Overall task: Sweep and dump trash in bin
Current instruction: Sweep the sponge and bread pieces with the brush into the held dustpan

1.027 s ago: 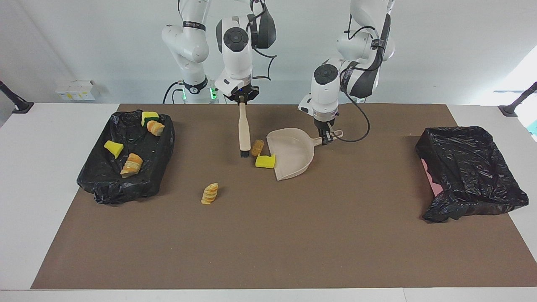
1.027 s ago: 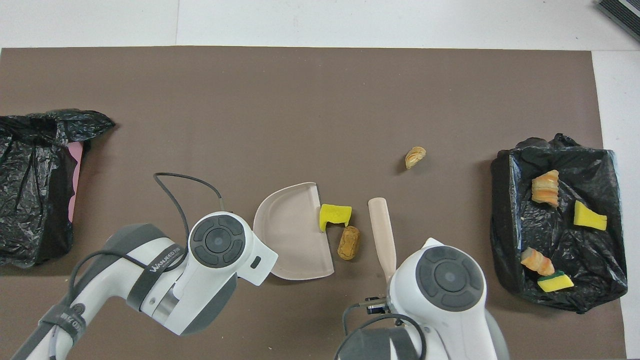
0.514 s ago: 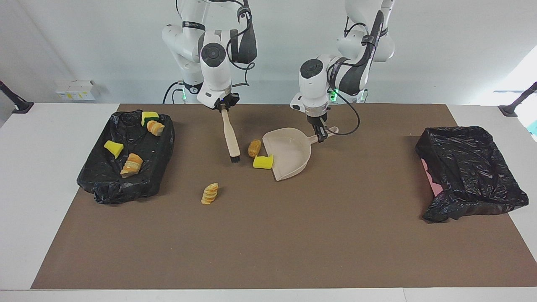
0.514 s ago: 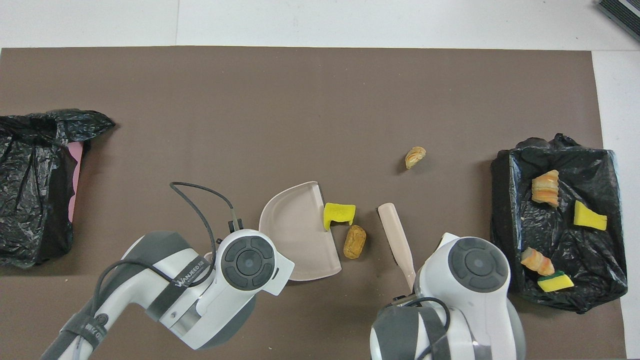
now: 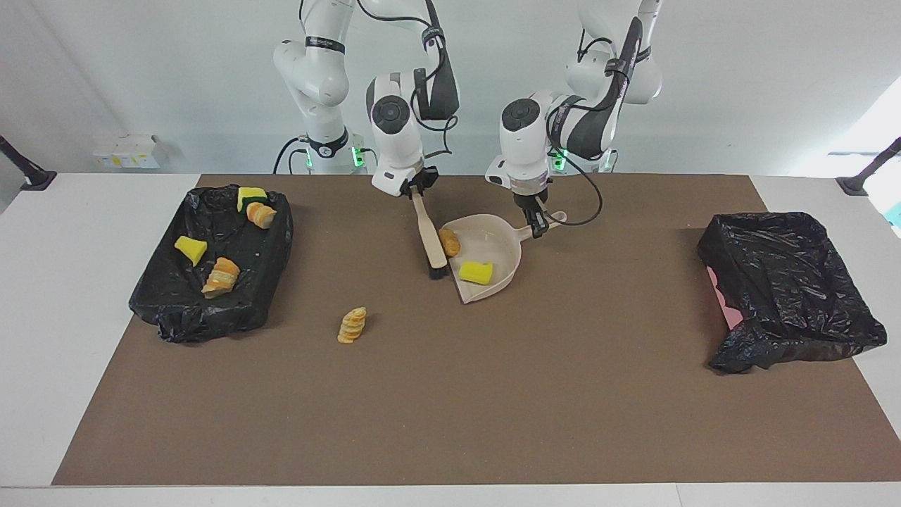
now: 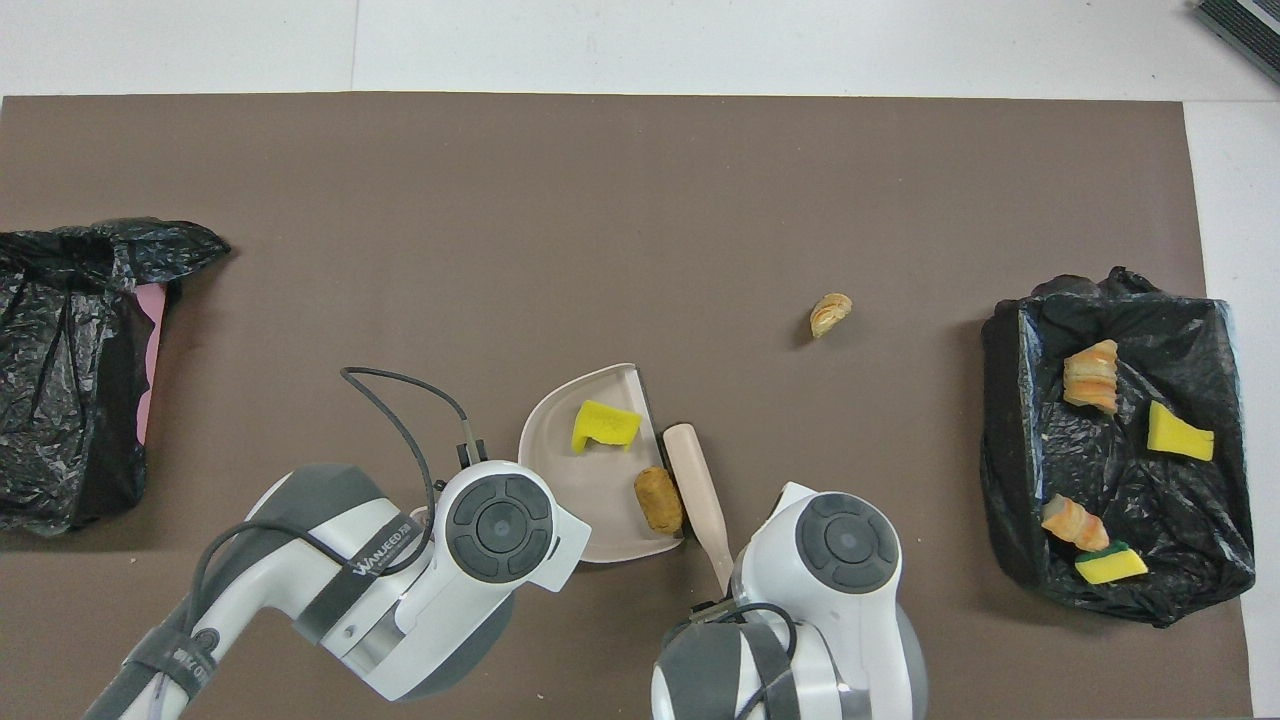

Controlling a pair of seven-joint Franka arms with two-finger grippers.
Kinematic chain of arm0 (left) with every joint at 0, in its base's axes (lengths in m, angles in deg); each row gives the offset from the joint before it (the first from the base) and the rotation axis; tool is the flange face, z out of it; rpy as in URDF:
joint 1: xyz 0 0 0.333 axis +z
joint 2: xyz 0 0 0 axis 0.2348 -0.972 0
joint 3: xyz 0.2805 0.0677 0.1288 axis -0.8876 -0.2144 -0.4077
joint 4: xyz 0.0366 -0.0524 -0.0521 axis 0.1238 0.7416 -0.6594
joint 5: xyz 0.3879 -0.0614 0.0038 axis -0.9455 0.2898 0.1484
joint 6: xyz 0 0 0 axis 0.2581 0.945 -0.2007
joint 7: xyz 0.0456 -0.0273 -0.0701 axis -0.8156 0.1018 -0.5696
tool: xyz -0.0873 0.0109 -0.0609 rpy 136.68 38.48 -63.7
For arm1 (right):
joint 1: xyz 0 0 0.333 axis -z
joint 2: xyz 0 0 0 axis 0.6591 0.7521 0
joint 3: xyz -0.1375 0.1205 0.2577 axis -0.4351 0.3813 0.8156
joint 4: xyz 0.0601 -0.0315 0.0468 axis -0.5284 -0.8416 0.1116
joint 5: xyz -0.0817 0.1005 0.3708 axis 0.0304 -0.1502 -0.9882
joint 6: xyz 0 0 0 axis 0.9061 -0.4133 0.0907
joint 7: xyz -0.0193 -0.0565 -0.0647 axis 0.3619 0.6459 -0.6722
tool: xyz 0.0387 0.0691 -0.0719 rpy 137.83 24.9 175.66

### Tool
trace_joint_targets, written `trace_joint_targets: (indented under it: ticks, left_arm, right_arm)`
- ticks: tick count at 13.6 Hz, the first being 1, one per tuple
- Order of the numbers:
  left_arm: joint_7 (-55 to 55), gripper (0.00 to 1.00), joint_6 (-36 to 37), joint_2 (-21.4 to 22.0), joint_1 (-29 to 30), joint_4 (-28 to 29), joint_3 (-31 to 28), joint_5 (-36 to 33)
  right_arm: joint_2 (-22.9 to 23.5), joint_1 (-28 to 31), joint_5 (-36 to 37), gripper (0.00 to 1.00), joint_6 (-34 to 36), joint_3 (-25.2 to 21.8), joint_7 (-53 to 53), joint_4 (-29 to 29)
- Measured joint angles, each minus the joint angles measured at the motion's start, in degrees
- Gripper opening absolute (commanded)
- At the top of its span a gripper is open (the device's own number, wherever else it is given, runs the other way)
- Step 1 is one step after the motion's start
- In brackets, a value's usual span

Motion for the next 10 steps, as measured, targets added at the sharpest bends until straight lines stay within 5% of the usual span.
trace_joint_targets:
  ticks: [4,10]
  left_arm:
    - [0.0,0.0,0.0,-0.1,0.0,0.0,0.0,0.0]
    - [0.0,0.0,-0.1,-0.1,0.0,0.0,-0.1,0.0]
  right_arm:
    - [-0.1,0.4,1.1,0.0,5.3,-1.6,0.2,3.5]
    - [-0.1,7.9,23.7,0.0,0.7,-4.3,0.0,5.5]
